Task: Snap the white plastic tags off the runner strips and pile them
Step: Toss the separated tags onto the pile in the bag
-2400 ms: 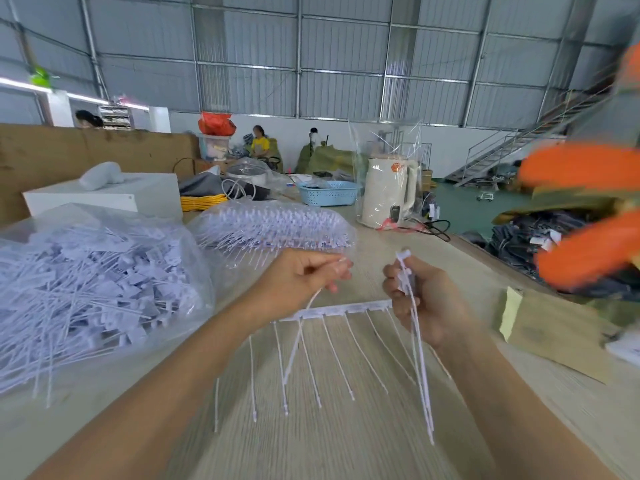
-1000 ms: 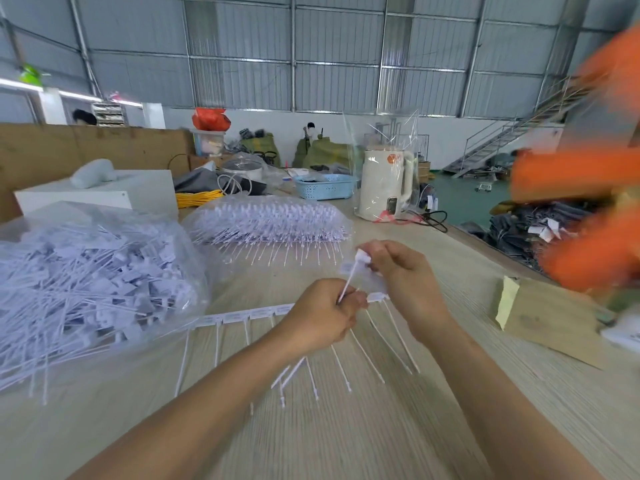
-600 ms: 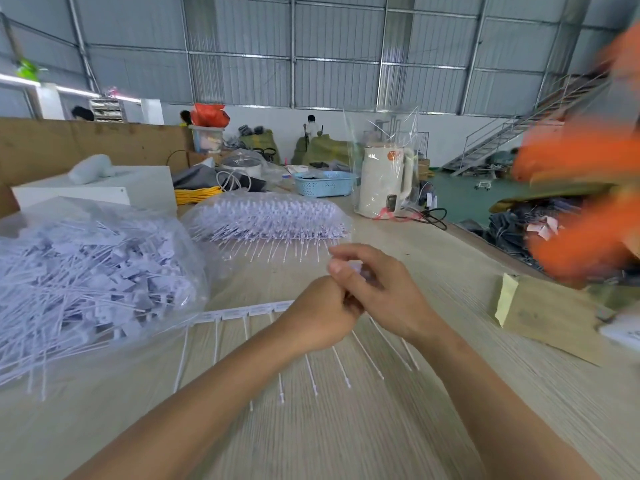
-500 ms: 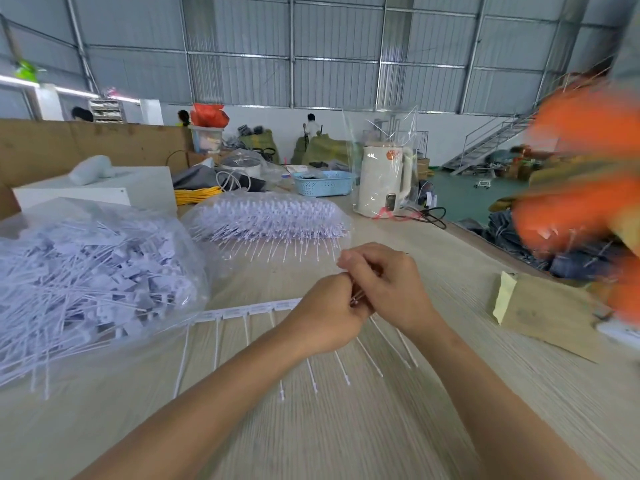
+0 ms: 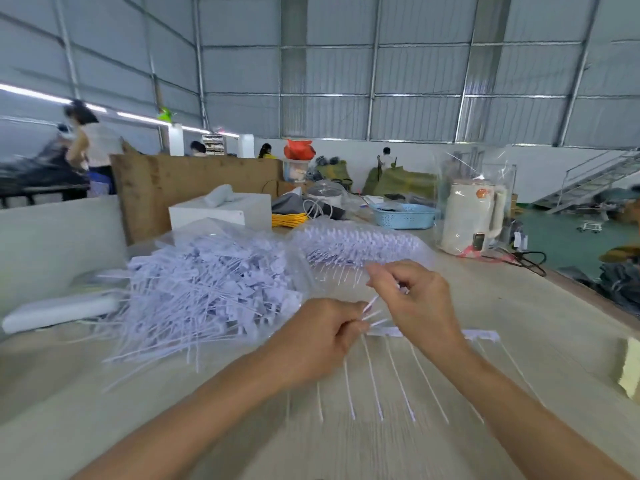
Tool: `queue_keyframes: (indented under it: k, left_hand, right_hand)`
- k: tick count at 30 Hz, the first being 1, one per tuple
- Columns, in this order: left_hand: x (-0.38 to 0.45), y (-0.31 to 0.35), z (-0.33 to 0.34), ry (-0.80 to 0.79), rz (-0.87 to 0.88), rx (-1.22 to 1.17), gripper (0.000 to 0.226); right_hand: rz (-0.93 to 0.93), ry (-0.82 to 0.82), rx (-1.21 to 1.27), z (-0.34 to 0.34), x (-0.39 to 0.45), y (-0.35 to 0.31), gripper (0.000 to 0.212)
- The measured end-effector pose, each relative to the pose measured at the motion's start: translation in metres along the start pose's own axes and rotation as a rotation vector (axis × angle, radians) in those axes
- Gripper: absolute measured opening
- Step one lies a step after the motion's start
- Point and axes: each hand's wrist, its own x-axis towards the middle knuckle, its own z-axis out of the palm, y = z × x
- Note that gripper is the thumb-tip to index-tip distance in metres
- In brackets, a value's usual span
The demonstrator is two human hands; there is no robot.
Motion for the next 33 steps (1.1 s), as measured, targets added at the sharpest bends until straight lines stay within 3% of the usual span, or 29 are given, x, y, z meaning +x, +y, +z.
queue_keyframes:
  k: [3, 5, 6, 9, 12, 14, 17, 20, 23, 25, 27, 31, 33]
  left_hand:
    - [-0.032, -0.032, -0.039, 0.092, -0.082, 0.152, 0.023]
    - [-0.054, -0.060, -0.062, 0.152, -0.174, 0.253, 0.022]
    - [-0.064, -0.075, -0.073, 0.178, -0.238, 0.310, 0.023]
    - [-0.084, -0.117, -0.097, 0.241, -0.370, 0.479, 0.020]
    - [-0.083, -0.143, -0.102, 0.198, -0.355, 0.558, 0.021]
    - [-0.071, -0.157, -0.098, 0.119, -0.349, 0.590, 0.023]
    - [-0.043, -0.173, -0.084, 0.071, -0.329, 0.591, 0.030]
    - [-0.014, -0.183, -0.071, 0.058, -0.314, 0.579, 0.043]
    - [0.002, -0.188, -0.060, 0.021, -0.247, 0.531, 0.039]
    - [0.005, -0.193, -0.052, -0.020, -0.225, 0.639, 0.040]
    - [0.005, -0.195, -0.047, -0.126, -0.338, 0.688, 0.042]
    - [-0.005, -0.192, -0.049, -0.092, -0.276, 0.966, 0.032]
    - [-0.008, -0.197, -0.048, -0.119, -0.148, 0.979, 0.060]
  right_hand:
    - [-0.035, -0.155, 0.057, 0.049, 0.004, -0.029, 0.021]
    - [-0.077, -0.181, 0.030, 0.079, 0.004, -0.039, 0.041]
    - [-0.140, -0.156, -0.048, 0.091, 0.006, -0.040, 0.046]
    - [-0.345, -0.169, -0.550, 0.124, 0.013, -0.039, 0.022]
    - [-0.159, -0.401, -0.967, 0.148, 0.030, -0.037, 0.023]
    - [0.011, -0.505, -1.092, 0.154, 0.043, -0.037, 0.039]
    - [0.053, -0.508, -1.005, 0.155, 0.055, -0.033, 0.075]
    - [-0.020, -0.479, -0.892, 0.155, 0.061, -0.032, 0.094]
    - [-0.081, -0.438, -0.885, 0.155, 0.067, -0.033, 0.091]
    - [-0.086, -0.413, -0.860, 0.154, 0.070, -0.035, 0.090]
    - [-0.087, -0.399, -0.858, 0.154, 0.071, -0.035, 0.091]
    - [-0.099, -0.415, -0.866, 0.154, 0.070, -0.031, 0.094]
    - [-0.101, -0.406, -0.864, 0.153, 0.070, -0.031, 0.092]
